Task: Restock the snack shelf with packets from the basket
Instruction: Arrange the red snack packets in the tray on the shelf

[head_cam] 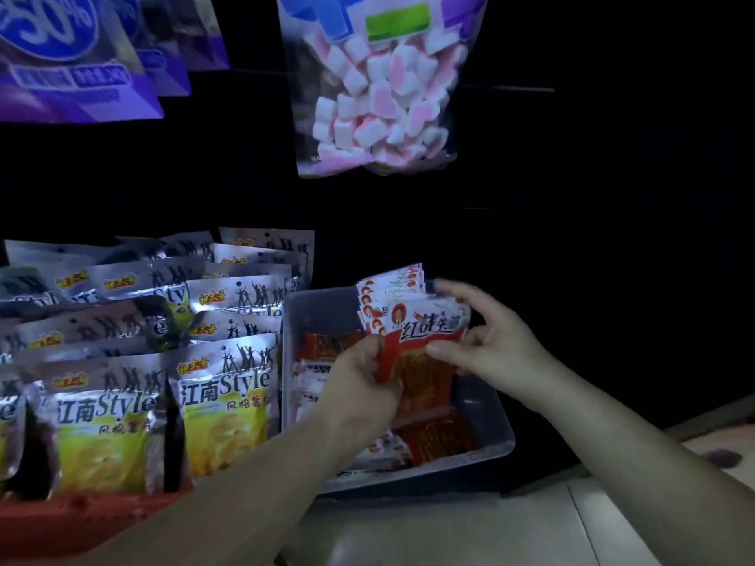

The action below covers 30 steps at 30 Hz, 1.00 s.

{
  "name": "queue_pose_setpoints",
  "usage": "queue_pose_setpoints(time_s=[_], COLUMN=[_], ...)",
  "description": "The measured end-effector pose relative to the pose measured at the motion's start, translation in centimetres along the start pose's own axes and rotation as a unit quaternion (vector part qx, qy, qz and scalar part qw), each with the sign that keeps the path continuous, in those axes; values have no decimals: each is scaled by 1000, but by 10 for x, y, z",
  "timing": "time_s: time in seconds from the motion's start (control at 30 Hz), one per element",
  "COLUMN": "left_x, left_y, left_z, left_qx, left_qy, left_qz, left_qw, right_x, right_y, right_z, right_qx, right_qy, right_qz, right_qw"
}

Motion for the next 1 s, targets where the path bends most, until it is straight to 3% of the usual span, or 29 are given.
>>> queue_pose_setpoints(time_s=[0.17, 0.27, 0.4, 0.5, 0.57, 0.63, 0.73, 0.8, 0.9, 1.0], left_x=[28, 38, 46, 51, 53, 53, 51, 50, 52, 56], left_y=[-24, -20, -15, -15, -14, -15, -16, -15, -13, -10], left_z=[0, -4, -7, -4, 0, 5, 14, 19, 23, 28], left_qx=[-39, -54, -67, -93, -109, -126, -142, -154, -167, -174], left_qy=[-3, 22, -9, -24, -29, -26, 3, 9, 34, 78], left_qz=[46, 75, 91, 100, 106, 105, 103, 98, 113, 131], left_qw=[998, 995, 994, 990, 988, 986, 985, 983, 979, 973], right_x=[-41, -63, -77, -67, -60, -60, -54, -53, -65, -72], right_y=[-4, 2, 8, 11, 5, -7, -33, -44, -56, -64], right_z=[0, -17, -30, -24, -19, -17, -13, -21, -43, -45], right_qx=[26, 93, 234, 285, 274, 243, 82, 19, 27, -21], right_qy=[93, 116, 226, 291, 317, 294, 320, 363, 409, 453], right_qz=[-69, -135, -216, -265, -280, -280, -187, -131, -146, -122], right_qw=[993, 980, 921, 874, 863, 881, 925, 922, 901, 883])
Point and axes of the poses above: each hand's wrist, its own y-axis away from the middle knuckle, its own z-axis out of the back of the hand, x = y × z, the point moved 5 cm from there along -y, towards the middle knuckle, and after that the axes turned 9 degrees about x, right-handed, at the moved point
